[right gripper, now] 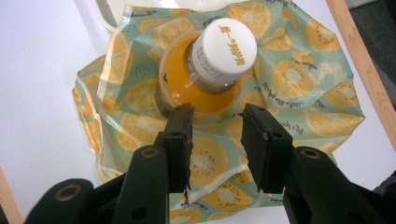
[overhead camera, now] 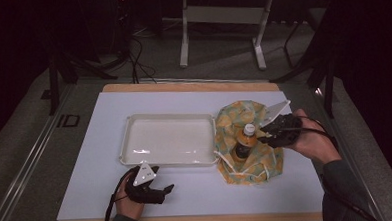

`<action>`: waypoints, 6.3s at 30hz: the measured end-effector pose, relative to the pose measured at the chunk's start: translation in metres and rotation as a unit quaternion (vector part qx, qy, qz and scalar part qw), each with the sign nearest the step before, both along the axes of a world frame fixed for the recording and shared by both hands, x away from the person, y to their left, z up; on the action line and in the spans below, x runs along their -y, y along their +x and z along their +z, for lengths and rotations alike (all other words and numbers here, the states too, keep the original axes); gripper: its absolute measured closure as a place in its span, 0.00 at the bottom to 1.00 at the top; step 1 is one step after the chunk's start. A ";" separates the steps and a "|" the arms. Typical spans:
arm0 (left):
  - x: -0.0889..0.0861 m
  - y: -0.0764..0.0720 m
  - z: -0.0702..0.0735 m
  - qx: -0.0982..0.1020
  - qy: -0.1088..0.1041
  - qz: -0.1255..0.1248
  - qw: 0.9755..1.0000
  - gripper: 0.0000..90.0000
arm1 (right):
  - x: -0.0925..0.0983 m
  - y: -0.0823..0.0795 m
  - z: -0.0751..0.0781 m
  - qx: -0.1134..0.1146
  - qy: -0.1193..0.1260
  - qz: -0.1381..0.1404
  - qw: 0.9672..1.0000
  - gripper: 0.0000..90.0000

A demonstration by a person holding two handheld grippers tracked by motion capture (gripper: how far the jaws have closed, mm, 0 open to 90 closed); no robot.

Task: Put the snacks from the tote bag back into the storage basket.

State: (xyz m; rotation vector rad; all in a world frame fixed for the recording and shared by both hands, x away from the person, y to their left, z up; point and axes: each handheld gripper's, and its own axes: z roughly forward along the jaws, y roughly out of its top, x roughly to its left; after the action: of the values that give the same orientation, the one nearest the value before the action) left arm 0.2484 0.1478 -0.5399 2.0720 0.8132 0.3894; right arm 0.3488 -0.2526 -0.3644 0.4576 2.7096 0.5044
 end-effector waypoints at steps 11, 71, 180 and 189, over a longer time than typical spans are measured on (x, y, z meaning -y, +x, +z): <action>0.000 0.000 0.000 -0.001 0.000 0.000 1.000 0.20 | -0.009 0.006 0.002 -0.007 -0.025 0.011 1.000 0.69; -0.001 0.001 0.000 -0.005 -0.002 -0.005 1.000 0.20 | -0.058 0.046 0.004 -0.055 -0.067 0.008 0.996 0.61; -0.001 0.001 0.000 -0.006 -0.005 -0.005 1.000 0.20 | -0.044 0.026 0.067 -0.072 -0.104 0.039 0.991 0.65; -0.001 0.001 0.000 -0.006 -0.004 -0.005 1.000 0.20 | -0.042 0.018 0.074 -0.063 -0.089 0.048 0.993 0.65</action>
State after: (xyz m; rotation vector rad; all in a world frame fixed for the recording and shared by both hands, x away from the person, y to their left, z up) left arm 0.2494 0.1485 -0.5400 2.0711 0.8102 0.3685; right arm 0.3668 -0.2106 -0.2900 0.3230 2.8767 0.2629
